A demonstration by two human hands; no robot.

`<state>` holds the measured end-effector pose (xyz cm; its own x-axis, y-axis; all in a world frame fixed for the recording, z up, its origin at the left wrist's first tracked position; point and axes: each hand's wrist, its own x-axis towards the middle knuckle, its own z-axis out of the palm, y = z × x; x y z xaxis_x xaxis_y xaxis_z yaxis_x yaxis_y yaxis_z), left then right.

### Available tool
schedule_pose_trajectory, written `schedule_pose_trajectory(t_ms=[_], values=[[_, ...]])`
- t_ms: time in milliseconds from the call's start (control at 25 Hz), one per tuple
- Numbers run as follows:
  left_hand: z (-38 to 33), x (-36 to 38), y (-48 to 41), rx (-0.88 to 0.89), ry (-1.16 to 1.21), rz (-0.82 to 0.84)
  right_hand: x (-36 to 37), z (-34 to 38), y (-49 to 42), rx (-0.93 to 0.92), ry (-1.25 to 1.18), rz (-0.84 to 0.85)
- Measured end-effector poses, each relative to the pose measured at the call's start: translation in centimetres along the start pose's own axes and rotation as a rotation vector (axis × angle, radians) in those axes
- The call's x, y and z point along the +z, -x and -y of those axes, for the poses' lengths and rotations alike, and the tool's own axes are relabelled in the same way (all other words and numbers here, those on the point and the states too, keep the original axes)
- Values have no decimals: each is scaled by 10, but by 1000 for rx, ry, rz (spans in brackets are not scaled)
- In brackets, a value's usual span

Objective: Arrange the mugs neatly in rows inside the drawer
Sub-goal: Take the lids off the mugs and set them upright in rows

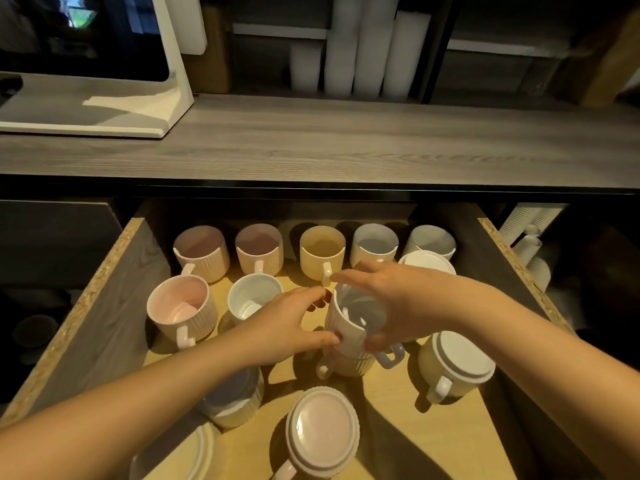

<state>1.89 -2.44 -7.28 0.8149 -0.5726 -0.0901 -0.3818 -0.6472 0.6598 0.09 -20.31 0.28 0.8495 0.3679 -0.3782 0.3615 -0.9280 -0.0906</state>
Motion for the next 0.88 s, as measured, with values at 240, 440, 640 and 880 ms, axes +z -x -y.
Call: schedule_pose_trajectory(t_ms=[240,440,640,880], values=[[4,-2,-3,-7,-117,103,-9,-7,14,-1,43,-135],[-7,1,-13,27,-285,169,-22,-17,48,83,88,-180],[-19,16,-34,26,-340,300,-12,-20,75,158,70,-108],[-26,27,-30,57,-426,244,-13,-28,86,214,78,-178]])
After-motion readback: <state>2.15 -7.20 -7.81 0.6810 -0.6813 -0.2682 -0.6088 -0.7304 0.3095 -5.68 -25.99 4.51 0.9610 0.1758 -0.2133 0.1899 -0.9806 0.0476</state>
